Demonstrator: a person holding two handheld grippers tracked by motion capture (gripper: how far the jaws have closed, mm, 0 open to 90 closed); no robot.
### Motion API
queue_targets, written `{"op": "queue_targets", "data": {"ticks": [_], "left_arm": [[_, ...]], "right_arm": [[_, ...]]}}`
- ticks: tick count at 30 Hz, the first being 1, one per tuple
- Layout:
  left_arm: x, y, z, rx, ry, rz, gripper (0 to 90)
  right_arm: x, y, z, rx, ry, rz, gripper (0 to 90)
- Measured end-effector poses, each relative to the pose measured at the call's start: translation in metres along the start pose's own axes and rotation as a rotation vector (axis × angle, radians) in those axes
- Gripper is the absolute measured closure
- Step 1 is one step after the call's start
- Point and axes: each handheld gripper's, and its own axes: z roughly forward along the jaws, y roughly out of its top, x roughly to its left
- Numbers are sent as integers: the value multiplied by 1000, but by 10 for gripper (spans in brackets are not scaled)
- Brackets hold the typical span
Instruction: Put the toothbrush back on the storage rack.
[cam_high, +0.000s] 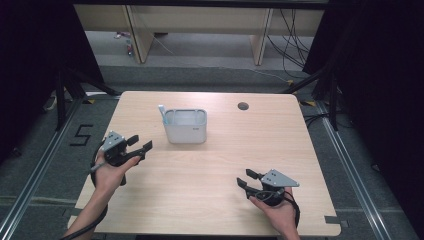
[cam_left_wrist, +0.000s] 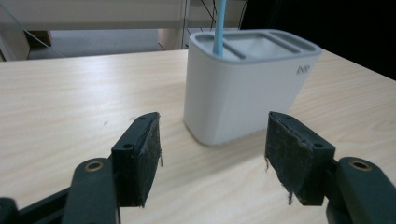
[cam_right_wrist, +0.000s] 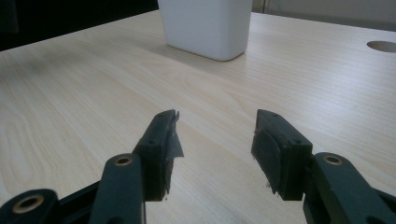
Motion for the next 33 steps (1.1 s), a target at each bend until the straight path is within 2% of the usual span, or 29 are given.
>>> {"op": "queue_targets", "data": {"ticks": [1, 2, 3, 6, 7, 8, 9, 13, 14, 18, 25, 27, 28, 29, 30, 33], "left_arm": [[0, 0, 0, 0, 0, 0, 351], [2, -10, -7, -2, 9, -5, 350], [3, -15, -10, -5, 17, -5, 350], [5, -23, -17, -5, 27, -5, 351], [6, -31, -23, -6, 36, 4, 351], [6, -31, -23, -6, 36, 4, 351], [7, -38, -28, -4, 45, 9, 351], [11, -52, -34, -12, 66, 16, 351], [11, -55, -35, -15, 68, 10, 351], [14, -65, -38, -23, 72, 7, 350], [16, -69, -41, -54, 73, 7, 349], [15, -70, -43, -65, 80, 13, 347], [14, -70, -43, -74, 85, 14, 347], [14, -71, -43, -89, 84, 20, 347], [13, -71, -44, -100, 89, 26, 348], [12, -72, -46, -107, 101, 44, 351]], "right_arm": [[-1, 0, 0, -4, 0, -10, 499], [0, -1, 1, 1, -2, 4, 498], [-1, -1, 1, -3, -5, -5, 498], [0, -1, 2, -9, 9, 12, 497], [0, -1, 0, 7, -1, -2, 496], [0, -1, 0, 7, -1, -2, 496], [1, -1, 1, 1, 7, 9, 496], [2, -2, 2, 3, 2, 21, 494], [1, -2, 2, 0, -1, -4, 494], [1, -3, 2, 11, 12, 9, 494], [1, -4, 2, 21, 8, 16, 492], [3, -5, 3, 24, 4, 36, 492], [0, -5, 4, -3, 5, -17, 493], [1, -5, 4, 8, 3, -4, 492], [2, -6, 5, 14, 31, 29, 492], [2, -6, 5, 18, 23, 14, 493]]}}
